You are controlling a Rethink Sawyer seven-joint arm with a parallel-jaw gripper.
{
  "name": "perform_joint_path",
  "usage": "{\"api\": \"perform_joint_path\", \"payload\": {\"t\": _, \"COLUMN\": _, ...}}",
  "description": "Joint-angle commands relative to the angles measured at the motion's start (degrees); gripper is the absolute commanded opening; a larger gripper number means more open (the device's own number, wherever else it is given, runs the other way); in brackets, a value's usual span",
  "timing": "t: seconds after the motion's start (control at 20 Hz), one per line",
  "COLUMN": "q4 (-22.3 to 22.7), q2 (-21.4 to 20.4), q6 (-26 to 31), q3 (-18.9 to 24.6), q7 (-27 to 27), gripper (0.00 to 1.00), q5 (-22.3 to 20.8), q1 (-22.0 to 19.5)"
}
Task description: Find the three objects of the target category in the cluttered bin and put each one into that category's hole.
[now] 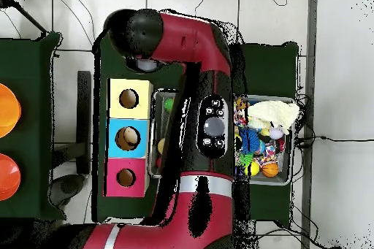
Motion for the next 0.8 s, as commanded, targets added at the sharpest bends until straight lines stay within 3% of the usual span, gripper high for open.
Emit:
{"api": "perform_joint_path", "payload": {"t": 0.05, "q4": -1.6, "q2": 2.7, "q6": 6.5, "q3": 6.1, "q7": -3.3, "gripper": 1.0, "q5": -2.0, "q1": -3.0}}
{"api": "perform_joint_path", "payload": {"t": 0.3, "q4": -3.2, "q2": 3.7, "q6": 7.1, "q3": 6.3, "q7": -3.8, "gripper": 1.0, "q5": -2.2, "q1": -3.3}}
{"api": "perform_joint_path", "payload": {"t": 0.8, "q4": -2.3, "q2": 2.9, "q6": 7.1, "q3": 6.5, "q7": -5.0, "gripper": 1.0, "q5": -2.1, "q1": -4.5}}
